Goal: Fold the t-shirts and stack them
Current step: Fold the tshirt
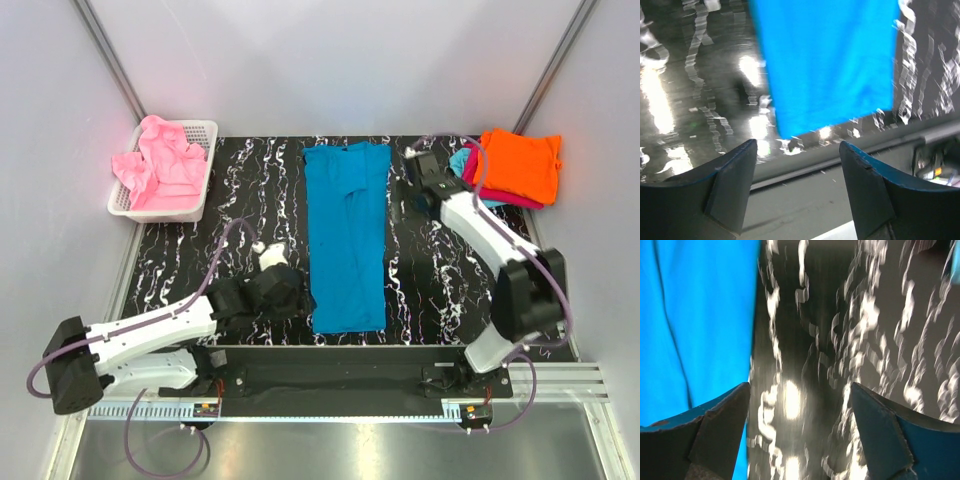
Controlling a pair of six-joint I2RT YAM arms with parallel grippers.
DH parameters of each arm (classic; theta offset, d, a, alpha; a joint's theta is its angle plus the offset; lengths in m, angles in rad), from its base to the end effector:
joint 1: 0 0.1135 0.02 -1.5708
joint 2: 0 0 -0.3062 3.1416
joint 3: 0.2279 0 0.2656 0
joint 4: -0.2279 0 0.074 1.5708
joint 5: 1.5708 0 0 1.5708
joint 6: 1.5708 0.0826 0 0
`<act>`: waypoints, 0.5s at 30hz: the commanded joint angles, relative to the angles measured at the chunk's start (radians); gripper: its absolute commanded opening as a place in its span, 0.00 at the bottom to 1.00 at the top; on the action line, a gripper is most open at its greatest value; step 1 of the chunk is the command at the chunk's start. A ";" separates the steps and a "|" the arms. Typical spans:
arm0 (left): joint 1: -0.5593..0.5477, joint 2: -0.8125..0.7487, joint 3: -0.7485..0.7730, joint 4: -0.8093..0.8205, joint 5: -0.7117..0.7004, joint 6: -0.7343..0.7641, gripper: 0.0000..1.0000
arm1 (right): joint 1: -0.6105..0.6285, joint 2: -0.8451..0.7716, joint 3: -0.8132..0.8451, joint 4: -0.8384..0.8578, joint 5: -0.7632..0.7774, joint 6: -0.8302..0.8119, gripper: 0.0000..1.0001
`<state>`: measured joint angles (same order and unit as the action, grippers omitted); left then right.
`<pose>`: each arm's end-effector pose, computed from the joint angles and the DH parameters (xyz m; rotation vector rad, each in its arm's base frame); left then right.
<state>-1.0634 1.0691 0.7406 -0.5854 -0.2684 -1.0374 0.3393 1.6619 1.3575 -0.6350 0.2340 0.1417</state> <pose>0.1313 -0.1911 0.2336 -0.0835 2.5307 -0.5781 0.3871 0.1163 0.2735 -0.1495 2.4715 -0.0900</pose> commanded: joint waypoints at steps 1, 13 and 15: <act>0.098 -0.086 -0.117 0.122 0.096 -0.072 0.73 | 0.006 -0.199 -0.136 0.061 -0.066 0.148 0.86; 0.175 0.138 -0.306 0.680 0.462 -0.122 0.72 | 0.063 -0.591 -0.595 0.104 -0.303 0.351 0.76; 0.178 0.163 -0.308 0.728 0.468 -0.128 0.72 | 0.073 -0.617 -0.678 0.129 -0.324 0.384 0.75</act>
<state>-0.8936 1.2095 0.4400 -0.0772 0.1032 -1.1355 0.3935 1.0779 0.7540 -0.5518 -0.0177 0.4488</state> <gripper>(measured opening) 0.722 0.758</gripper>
